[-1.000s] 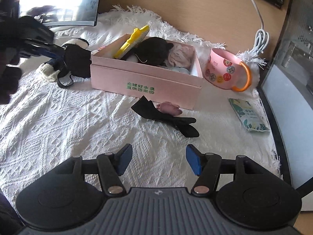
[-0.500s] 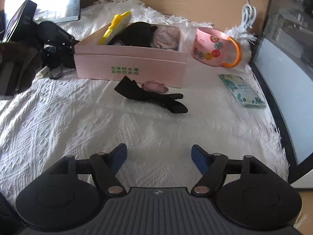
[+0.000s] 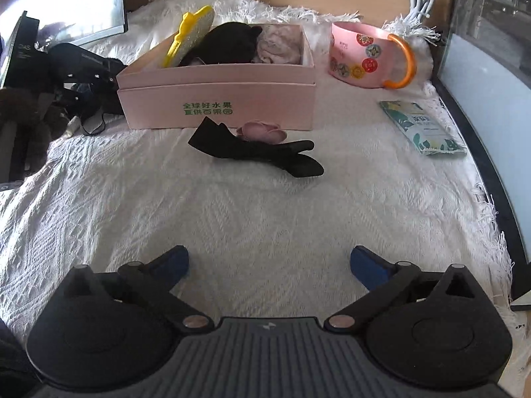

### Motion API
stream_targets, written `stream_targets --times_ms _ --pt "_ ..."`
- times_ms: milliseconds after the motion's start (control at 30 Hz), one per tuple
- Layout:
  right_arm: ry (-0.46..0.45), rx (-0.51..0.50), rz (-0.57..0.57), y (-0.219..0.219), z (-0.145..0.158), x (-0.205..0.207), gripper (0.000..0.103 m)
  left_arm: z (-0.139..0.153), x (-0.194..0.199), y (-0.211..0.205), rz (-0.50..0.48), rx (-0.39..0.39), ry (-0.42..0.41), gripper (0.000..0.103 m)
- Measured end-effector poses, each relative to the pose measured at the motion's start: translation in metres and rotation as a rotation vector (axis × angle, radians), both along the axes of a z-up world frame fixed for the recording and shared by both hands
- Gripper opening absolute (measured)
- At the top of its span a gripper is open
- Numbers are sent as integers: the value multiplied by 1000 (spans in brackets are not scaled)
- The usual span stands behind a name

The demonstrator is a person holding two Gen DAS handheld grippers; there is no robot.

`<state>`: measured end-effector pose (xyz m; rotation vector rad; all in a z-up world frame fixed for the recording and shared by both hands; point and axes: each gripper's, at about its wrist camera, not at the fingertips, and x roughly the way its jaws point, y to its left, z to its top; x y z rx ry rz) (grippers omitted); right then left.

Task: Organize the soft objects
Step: 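Grasp the black ribbon with pink flower with the right tool while the left tool lifts the strap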

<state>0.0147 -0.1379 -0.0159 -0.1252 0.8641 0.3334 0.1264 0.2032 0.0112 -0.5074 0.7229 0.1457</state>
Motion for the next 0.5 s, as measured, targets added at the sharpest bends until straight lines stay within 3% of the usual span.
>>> stream_targets --times_ms 133,200,400,500 --pt "28 -17 36 3 3 6 102 12 -23 -4 -50 21 -26 25" --pt "18 -18 54 5 5 7 94 21 -42 -4 -71 23 -39 25" --pt "-159 -78 100 16 22 2 91 53 -105 -9 -131 5 -76 24" --pt "-201 -73 107 19 27 10 91 60 -129 -18 -172 -10 -60 24"
